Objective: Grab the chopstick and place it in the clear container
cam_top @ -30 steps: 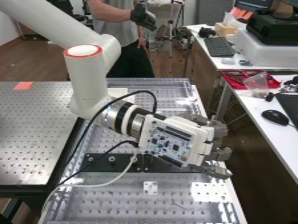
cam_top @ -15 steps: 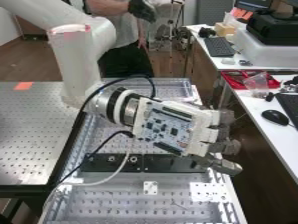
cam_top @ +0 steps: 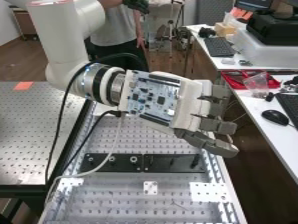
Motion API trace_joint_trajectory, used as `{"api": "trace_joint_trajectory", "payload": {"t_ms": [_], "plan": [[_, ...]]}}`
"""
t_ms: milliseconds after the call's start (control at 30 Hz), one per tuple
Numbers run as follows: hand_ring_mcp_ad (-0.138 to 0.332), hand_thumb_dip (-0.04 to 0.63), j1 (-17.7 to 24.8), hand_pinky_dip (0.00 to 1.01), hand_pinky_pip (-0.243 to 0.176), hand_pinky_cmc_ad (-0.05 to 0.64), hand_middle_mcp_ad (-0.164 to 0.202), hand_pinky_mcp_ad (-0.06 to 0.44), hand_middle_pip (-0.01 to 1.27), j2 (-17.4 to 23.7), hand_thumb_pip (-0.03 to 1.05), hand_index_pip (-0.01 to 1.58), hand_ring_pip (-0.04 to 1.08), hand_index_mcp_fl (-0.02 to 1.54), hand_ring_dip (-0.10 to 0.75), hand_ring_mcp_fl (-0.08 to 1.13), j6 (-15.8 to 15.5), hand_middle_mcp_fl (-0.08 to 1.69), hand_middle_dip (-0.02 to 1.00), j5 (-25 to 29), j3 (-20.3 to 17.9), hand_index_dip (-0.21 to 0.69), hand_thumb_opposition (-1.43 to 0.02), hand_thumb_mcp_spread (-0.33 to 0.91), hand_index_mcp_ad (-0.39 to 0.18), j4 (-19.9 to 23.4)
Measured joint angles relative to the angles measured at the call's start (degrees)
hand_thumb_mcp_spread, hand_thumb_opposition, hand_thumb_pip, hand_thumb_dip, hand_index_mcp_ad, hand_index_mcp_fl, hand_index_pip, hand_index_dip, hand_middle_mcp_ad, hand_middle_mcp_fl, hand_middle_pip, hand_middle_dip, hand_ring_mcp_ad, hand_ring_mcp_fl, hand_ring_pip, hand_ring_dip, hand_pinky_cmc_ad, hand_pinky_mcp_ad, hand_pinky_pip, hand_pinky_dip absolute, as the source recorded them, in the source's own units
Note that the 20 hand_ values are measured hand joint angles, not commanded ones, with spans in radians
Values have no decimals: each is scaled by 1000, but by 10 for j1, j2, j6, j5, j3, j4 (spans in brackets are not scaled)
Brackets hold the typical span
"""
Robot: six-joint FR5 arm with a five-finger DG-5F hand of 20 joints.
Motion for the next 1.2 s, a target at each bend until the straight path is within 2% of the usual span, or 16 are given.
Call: {"api": "trace_joint_trajectory", "payload": {"t_ms": [267, 467, 667, 767, 900, 1200], "plan": [[3, 255, 30, 176, 94, 476, -30, 215, 702, 46, 501, 1183, 94, 759, 545, 705, -7, 930, 721, -4, -39, 5, -963, 757, -168, -21], [3, 255, 61, 176, 94, 476, -30, 230, 702, 82, 501, 1183, 94, 759, 545, 705, -25, 930, 721, -6, -59, 5, -967, 750, -168, -60], [3, 255, 103, 176, 98, 476, -30, 230, 702, 115, 501, 1183, 94, 759, 545, 705, -39, 923, 721, 17, -64, 5, -965, 750, -171, -112], [5, 267, 122, 176, 98, 476, -31, 230, 702, 122, 503, 1183, 94, 759, 545, 702, -39, 927, 721, 36, -55, 5, -976, 733, -171, -152], [7, 267, 149, 176, 98, 473, -28, 232, 702, 119, 517, 1183, 94, 759, 545, 721, -25, 915, 721, 67, -25, 5, -974, 730, -171, -214], [7, 265, 187, 176, 99, 476, -30, 230, 702, 66, 515, 1183, 94, 759, 545, 721, 31, 913, 721, 97, 63, 5, -972, 731, -169, -322]]}}
